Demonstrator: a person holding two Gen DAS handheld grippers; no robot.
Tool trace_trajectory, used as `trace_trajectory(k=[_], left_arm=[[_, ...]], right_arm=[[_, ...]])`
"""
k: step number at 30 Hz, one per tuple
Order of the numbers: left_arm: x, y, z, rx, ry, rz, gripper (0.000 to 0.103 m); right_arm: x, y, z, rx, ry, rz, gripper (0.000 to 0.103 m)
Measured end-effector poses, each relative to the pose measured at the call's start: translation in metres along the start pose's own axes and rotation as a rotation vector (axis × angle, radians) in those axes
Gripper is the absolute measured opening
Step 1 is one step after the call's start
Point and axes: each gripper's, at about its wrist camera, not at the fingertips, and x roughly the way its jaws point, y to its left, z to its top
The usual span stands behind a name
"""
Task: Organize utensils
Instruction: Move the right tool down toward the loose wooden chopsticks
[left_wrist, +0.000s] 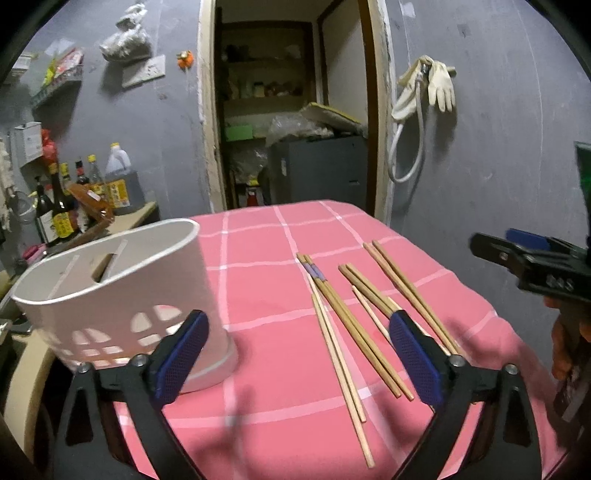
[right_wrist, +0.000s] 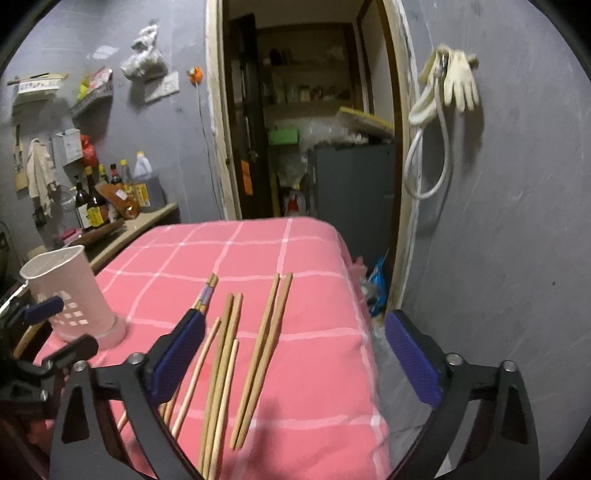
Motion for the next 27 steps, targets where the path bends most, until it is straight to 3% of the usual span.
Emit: trace_trajectory(k=[6, 12, 18, 27], left_arm=[[0.039, 0.007, -0.004, -0.036, 0.117, -0.059, 0.058], [0.069, 0.016, -0.004, -0.083, 0.222, -0.082, 0.039], [0.090, 0.021, -0.001, -0.110, 0.294, -0.092, 0.032], [0.100, 0.026, 0.000, -0.128, 0.344, -0.099, 0.031]], right_arm=[[0.036, -0.005, 0.001, 0.011, 0.109, 0.026, 0.065], [0.058, -0.003, 0.002, -0.011, 0.175, 0.042, 0.046], [0.077, -0.008, 0.004, -0.001, 0.229, 0.061, 0.036], [0.089, -0.005, 0.004, 0.002, 0.265, 0.082, 0.036]])
